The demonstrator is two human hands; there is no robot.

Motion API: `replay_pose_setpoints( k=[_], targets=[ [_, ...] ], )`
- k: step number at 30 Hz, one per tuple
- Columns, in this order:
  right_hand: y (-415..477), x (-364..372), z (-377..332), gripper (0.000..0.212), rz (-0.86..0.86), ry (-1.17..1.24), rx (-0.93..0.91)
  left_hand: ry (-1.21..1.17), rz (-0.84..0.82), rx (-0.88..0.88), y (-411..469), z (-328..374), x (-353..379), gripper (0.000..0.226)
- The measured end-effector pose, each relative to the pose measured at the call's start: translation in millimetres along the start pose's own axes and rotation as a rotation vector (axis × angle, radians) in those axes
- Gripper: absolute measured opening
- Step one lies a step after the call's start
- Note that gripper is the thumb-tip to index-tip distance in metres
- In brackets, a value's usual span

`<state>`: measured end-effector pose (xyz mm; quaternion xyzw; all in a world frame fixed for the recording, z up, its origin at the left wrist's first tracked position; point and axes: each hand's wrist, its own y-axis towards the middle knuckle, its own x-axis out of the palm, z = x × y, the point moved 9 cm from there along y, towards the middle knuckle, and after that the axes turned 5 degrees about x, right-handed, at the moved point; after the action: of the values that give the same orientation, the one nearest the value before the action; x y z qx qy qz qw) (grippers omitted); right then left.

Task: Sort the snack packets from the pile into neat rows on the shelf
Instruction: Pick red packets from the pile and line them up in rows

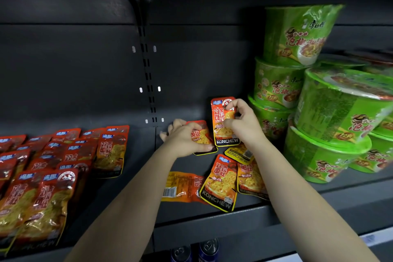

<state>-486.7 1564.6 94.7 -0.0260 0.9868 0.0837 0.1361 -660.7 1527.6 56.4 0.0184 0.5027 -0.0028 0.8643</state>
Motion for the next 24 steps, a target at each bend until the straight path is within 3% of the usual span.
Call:
replay_pose_setpoints(
  k=[6, 14, 19, 24],
  targets=[
    [0, 1, 5, 0.034, -0.003, -0.049, 0.010, -0.185, 0.067, 0.059, -6, 11, -11, 0.082],
    [-4, 9, 2, 0.034, -0.032, -0.082, 0.009, -0.517, 0.029, 0.022, -12, 5, -14, 0.059],
    [-5, 8, -14, 0.030, -0.017, -0.106, -0.025, -0.362, 0.249, 0.079, -20, -2, -48, 0.021],
    [-10, 15, -36, 0.016, 0.028, -0.135, -0.110, -0.227, 0.304, 0.146, -34, -5, -81, 0.029]
  ],
)
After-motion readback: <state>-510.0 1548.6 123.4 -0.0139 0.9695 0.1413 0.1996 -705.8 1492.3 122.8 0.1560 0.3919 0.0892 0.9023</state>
